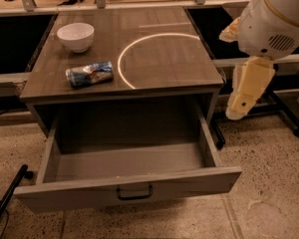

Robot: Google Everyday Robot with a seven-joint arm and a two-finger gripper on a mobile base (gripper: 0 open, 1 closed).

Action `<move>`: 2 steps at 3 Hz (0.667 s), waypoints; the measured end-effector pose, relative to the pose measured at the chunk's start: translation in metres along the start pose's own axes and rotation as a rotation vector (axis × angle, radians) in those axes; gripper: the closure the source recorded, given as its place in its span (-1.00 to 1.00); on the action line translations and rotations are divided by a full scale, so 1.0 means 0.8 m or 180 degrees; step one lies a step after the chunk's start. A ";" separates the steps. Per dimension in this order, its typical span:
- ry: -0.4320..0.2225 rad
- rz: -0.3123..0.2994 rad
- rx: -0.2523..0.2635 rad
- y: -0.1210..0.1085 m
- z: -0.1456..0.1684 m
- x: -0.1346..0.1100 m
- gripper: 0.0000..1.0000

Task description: Place redbull can into top drawer

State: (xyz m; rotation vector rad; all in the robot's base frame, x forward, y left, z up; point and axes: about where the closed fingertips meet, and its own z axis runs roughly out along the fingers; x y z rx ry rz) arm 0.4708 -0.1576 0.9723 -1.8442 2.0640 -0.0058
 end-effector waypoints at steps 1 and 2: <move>-0.0288 -0.0341 -0.0165 -0.013 0.044 -0.072 -1.00; -0.0469 -0.0576 -0.0282 -0.015 0.071 -0.117 -1.00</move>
Offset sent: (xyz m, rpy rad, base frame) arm 0.0445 0.1419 -0.0350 0.1406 0.0353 0.3286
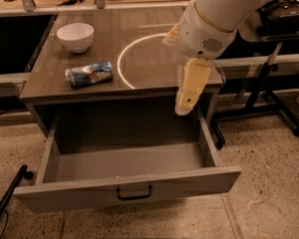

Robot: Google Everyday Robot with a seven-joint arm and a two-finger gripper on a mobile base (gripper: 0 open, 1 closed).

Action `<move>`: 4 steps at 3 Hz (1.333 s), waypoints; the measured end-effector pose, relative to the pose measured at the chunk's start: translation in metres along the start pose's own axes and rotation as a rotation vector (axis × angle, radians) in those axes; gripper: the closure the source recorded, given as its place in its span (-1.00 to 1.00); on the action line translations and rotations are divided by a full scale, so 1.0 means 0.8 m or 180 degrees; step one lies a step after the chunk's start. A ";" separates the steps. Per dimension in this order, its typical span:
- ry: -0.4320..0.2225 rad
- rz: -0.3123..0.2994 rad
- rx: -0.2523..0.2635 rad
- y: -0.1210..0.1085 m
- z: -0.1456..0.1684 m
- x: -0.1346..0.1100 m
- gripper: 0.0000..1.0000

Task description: Place redbull can into top drawer

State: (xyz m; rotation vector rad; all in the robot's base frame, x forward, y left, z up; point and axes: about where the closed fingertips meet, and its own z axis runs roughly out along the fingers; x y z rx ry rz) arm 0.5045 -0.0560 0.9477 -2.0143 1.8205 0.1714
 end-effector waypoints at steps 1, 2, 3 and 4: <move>-0.0013 -0.0005 0.0008 -0.003 0.002 -0.002 -1.00; -0.0146 -0.0056 0.0083 -0.030 0.026 -0.017 -1.00; -0.0209 -0.0177 0.0150 -0.067 0.055 -0.041 -1.00; -0.0179 -0.0380 0.0121 -0.108 0.098 -0.076 -1.00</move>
Offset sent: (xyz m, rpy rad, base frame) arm 0.0564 0.0449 -0.0188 0.0981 -0.0566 0.0330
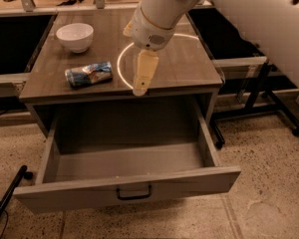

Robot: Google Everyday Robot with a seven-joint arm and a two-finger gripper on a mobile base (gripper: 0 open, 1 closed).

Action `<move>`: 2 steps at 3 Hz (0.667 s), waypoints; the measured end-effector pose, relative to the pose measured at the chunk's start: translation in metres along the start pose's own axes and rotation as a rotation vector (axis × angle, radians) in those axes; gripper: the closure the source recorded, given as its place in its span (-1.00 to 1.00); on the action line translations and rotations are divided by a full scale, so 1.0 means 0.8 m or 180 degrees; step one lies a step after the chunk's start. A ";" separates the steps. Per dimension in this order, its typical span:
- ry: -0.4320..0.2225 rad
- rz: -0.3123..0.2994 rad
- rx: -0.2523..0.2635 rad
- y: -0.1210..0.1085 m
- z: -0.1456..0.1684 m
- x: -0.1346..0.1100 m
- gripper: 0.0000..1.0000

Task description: Place redbull can into top drawer

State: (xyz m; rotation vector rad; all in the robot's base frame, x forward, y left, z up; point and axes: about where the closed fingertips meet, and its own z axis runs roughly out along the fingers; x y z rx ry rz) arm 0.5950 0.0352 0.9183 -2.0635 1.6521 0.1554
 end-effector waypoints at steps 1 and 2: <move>-0.0021 -0.0089 -0.0077 -0.026 0.039 -0.018 -1.00; -0.0006 -0.0071 -0.0221 -0.048 0.094 -0.029 -1.00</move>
Offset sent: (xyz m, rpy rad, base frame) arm 0.0643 0.0792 -0.0627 -0.0230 0.0719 0.0446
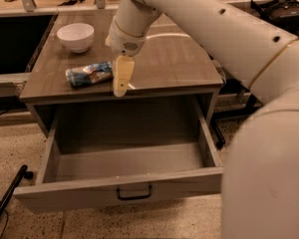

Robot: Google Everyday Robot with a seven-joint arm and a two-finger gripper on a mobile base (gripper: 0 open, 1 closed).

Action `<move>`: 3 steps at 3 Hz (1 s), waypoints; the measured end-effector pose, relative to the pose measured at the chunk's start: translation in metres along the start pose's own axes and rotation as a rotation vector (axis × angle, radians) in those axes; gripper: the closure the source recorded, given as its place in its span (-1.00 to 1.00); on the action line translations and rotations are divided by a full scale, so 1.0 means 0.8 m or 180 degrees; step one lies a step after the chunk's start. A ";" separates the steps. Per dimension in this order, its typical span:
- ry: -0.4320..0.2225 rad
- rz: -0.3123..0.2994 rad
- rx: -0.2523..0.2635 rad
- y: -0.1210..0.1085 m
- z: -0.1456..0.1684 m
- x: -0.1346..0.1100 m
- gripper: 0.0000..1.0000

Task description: Place redbull can into top drawer

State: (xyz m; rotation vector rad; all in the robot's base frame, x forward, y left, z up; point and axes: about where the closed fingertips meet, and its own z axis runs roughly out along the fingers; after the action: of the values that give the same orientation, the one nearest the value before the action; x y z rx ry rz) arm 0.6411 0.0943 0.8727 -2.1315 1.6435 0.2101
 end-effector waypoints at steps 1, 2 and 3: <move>0.0026 0.0009 -0.0150 -0.013 0.035 -0.004 -1.00; 0.0059 0.0015 -0.0299 -0.024 0.059 -0.005 -1.00; 0.0106 0.0006 -0.0398 -0.034 0.068 -0.009 -0.62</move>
Offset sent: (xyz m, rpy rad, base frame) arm 0.0375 0.0366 -0.0457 -0.0685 0.1228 0.0374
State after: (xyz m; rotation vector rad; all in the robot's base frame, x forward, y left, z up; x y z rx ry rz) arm 0.6729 0.1296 0.8334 -2.2366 1.6919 0.2861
